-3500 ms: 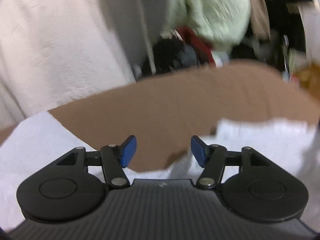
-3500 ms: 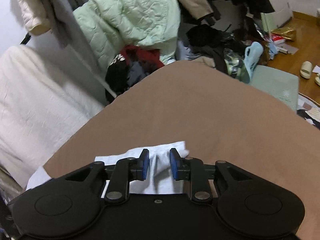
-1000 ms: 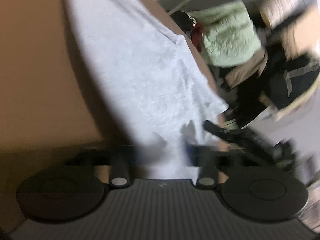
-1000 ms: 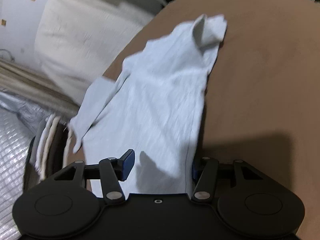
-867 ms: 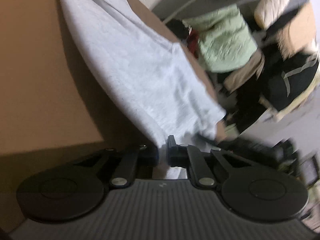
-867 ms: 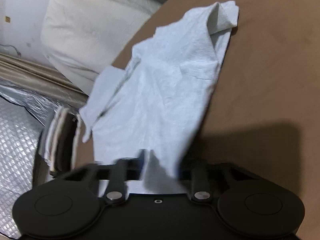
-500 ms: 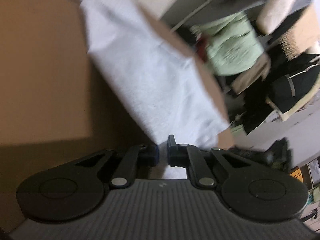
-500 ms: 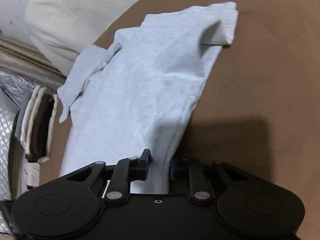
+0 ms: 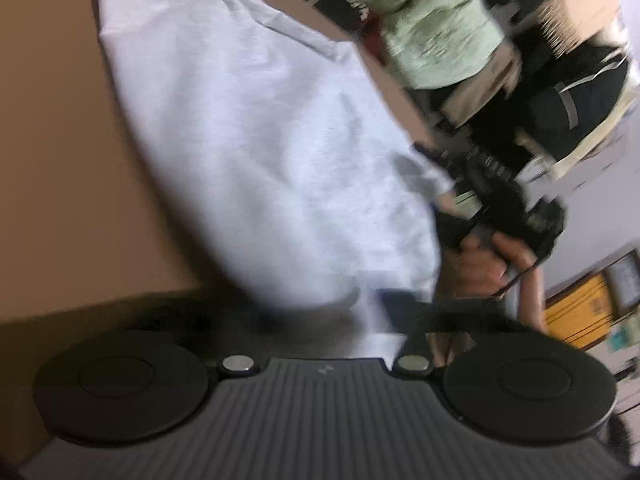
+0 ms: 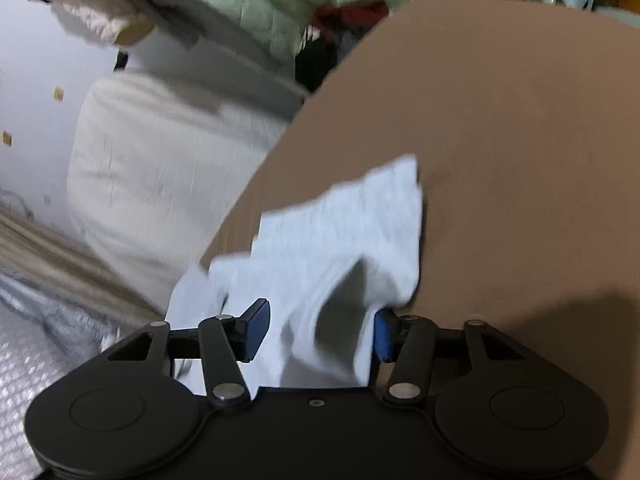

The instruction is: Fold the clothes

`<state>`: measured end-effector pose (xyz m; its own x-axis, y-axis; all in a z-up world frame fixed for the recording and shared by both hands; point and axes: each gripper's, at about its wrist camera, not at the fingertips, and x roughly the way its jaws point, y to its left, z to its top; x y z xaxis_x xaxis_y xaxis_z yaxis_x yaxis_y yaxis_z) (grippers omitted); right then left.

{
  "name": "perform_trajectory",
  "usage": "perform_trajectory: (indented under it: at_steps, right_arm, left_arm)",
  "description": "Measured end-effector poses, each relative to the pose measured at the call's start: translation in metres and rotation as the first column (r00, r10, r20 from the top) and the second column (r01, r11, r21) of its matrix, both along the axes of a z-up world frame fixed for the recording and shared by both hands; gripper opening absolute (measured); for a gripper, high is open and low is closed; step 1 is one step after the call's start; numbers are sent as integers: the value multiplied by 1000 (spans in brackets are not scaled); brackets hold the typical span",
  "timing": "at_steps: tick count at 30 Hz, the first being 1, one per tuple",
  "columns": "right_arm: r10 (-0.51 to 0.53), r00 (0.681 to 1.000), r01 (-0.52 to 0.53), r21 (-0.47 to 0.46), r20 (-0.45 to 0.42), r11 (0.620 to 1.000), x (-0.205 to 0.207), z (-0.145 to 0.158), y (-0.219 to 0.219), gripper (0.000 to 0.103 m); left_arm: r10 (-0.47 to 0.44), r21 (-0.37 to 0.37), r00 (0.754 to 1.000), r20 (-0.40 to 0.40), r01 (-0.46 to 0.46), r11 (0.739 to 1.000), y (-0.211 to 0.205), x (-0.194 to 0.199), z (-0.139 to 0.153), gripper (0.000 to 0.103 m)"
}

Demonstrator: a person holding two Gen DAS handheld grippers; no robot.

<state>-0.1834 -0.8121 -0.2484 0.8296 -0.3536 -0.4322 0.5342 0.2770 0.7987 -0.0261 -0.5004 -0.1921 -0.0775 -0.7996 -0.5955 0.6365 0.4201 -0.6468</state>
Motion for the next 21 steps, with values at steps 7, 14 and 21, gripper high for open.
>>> perform_trajectory:
  at_steps: [7,14,21]
  right_arm:
    - [16,976,-83,-305,-216,949,-1,54,45,8]
    - [238,880,-365,-263,-411,893,-25,102,122,8]
    - [368,840,-368,79,-400,926,-35,52,95,25]
  left_arm:
    - [48,-57,952,303,-33,998,67,2,78,9]
    - [6,-41,972,233,3,999,163,7,143,9]
    - [34,227,998,53,-45,973,187,5,37,9]
